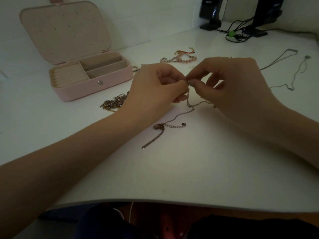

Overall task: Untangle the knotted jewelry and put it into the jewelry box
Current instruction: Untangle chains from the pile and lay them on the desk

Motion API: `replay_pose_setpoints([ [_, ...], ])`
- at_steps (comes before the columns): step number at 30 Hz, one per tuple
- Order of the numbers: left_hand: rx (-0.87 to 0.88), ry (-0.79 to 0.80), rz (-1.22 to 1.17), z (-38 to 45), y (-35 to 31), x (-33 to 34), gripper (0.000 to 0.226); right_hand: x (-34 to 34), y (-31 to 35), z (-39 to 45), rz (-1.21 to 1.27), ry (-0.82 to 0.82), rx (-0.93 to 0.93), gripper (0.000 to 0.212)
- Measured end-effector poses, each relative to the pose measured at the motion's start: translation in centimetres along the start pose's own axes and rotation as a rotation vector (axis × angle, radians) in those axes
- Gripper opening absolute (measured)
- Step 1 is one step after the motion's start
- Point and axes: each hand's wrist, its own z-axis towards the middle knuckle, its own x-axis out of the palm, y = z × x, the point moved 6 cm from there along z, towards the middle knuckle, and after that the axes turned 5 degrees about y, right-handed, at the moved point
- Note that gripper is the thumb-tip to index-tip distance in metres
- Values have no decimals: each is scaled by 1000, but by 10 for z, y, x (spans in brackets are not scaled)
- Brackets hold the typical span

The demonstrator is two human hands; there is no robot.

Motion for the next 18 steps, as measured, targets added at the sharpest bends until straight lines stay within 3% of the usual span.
replay_pose_setpoints([
  [6, 79, -8, 148, -2, -5, 2, 11, -3, 1, 0, -23, -22, 17, 9],
  [18, 101, 7, 152, -2, -5, 2, 13, -1, -1, 1, 16, 39, 45, 4],
])
